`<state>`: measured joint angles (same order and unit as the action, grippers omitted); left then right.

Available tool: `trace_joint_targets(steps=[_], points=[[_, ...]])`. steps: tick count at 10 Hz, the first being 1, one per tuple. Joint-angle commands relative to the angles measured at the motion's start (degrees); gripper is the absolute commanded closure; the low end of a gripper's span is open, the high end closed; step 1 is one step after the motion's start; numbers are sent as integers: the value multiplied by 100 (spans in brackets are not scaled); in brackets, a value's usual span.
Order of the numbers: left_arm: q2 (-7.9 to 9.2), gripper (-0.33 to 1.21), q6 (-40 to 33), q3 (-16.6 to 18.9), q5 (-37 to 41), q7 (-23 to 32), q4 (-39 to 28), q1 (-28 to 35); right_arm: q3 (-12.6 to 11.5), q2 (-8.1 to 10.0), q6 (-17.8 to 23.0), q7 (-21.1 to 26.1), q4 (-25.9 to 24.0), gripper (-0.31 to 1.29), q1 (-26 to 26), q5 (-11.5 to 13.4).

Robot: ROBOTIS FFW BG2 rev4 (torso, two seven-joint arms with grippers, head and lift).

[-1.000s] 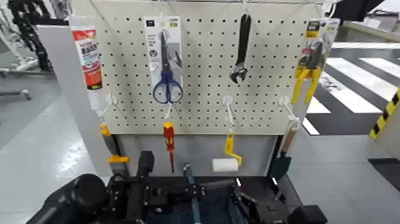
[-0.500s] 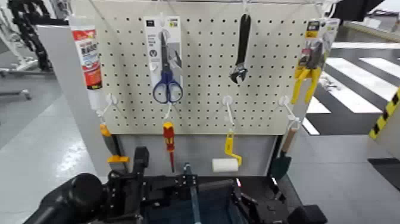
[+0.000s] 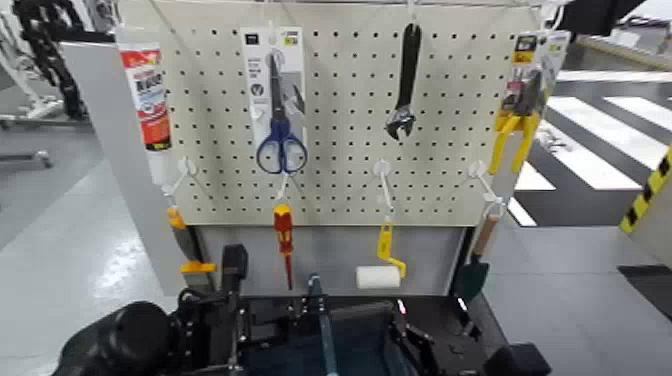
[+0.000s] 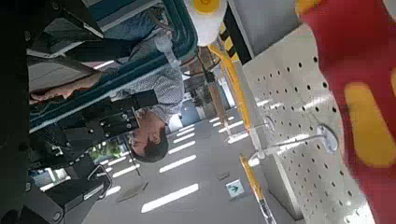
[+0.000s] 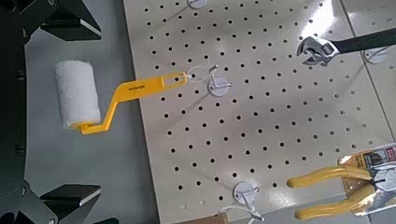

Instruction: Place the crate on the table.

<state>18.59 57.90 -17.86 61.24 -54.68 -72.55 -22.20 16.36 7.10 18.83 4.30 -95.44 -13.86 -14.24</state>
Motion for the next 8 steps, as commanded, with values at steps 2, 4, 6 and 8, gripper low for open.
trace_joint_targets(steps=[2, 4, 6, 8], points=[[-294, 17, 257, 1514, -710, 995, -1657, 1068, -10, 19, -2, 0, -18, 14, -11, 0], [-426, 17, 336, 2182, -833, 2102, -2536, 1587, -10, 10, -2, 0, -18, 14, -11, 0], [-479, 17, 160, 2138, -1026, 2559, -2888, 1824, -10, 10, -2, 0, -27, 14, -11, -18], [-461, 17, -649, 2023, -1641, 2779, -3354, 2150, -10, 10, -2, 0, -36, 14, -20, -26]])
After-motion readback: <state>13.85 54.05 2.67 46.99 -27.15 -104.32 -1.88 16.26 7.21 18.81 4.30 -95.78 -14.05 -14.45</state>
